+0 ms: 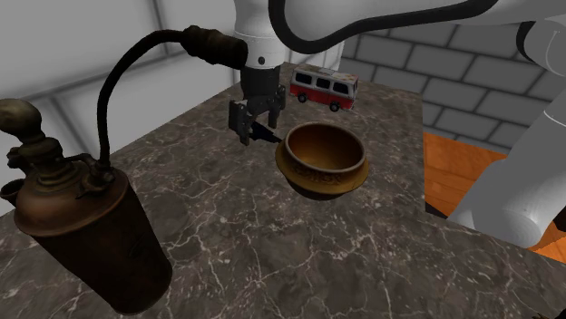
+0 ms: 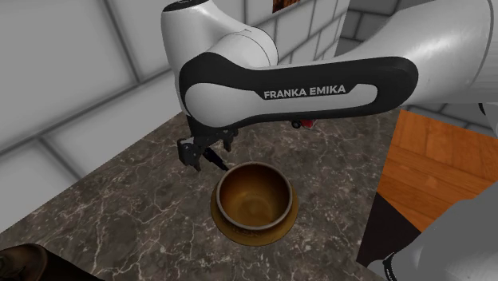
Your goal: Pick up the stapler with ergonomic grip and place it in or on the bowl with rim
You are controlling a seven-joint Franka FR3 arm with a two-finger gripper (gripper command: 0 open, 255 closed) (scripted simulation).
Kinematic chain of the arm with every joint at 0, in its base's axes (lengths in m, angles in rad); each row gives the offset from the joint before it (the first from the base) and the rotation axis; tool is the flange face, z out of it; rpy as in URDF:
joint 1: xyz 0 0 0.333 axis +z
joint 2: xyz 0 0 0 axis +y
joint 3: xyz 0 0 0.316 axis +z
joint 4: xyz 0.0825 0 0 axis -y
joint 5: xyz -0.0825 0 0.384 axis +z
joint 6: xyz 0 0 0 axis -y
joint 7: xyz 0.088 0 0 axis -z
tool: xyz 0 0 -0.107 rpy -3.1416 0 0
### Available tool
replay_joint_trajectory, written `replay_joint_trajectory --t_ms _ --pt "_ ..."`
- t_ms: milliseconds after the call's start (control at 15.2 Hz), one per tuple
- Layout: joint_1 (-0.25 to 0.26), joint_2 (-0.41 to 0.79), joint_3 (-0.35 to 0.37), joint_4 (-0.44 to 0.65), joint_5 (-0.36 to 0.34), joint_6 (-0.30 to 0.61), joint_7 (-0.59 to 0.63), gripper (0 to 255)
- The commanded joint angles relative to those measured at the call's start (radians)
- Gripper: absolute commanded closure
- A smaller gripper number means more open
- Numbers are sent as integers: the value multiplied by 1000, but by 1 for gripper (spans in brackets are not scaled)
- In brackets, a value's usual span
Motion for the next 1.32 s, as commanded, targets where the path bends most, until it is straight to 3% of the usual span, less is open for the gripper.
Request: replay_joint_trajectory --t_ms 0,66,132,726,1254 --pt "0 0 0 -1 0 1 0 0" --pt "0 0 0 0 0 0 0 0" --pt "0 0 0 0 0 0 0 255" --pt "0 0 0 -1 0 1 0 255" --pt "3 10 2 118 -5 -109 4 255"
